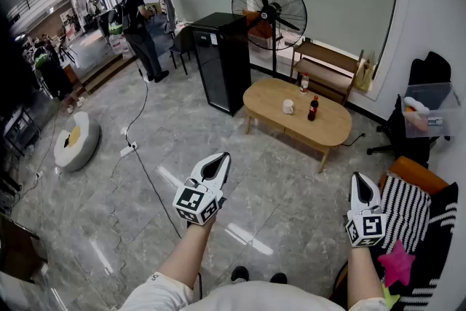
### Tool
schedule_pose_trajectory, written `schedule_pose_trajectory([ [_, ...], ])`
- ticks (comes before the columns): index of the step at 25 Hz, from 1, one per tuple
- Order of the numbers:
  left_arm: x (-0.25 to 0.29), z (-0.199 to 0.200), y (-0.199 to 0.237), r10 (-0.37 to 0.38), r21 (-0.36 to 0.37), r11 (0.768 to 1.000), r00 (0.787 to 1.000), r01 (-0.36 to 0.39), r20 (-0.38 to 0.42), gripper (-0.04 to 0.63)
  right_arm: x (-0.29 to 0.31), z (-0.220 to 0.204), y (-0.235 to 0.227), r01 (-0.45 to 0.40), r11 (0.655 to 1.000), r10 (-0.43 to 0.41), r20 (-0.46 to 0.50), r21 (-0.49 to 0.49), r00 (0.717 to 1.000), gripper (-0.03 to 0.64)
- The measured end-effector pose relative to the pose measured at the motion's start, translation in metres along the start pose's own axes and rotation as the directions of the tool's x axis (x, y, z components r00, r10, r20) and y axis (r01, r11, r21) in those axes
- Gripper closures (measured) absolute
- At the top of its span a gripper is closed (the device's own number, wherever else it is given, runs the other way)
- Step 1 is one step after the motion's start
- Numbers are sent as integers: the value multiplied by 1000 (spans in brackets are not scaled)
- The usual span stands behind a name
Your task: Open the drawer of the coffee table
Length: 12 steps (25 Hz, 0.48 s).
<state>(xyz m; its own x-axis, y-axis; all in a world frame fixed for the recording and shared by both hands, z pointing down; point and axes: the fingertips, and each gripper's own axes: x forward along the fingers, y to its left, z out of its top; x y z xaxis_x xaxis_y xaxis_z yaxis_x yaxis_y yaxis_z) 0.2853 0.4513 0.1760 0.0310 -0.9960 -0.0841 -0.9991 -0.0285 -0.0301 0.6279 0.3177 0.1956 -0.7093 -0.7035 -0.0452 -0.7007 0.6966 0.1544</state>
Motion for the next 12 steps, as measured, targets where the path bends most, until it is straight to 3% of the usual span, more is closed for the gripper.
schedule_pose_trajectory([
  [12,0,-1,1,15,-4,1000,1000,-15,2,597,4,1,0,-15,1000,15,14,8,1000,612],
])
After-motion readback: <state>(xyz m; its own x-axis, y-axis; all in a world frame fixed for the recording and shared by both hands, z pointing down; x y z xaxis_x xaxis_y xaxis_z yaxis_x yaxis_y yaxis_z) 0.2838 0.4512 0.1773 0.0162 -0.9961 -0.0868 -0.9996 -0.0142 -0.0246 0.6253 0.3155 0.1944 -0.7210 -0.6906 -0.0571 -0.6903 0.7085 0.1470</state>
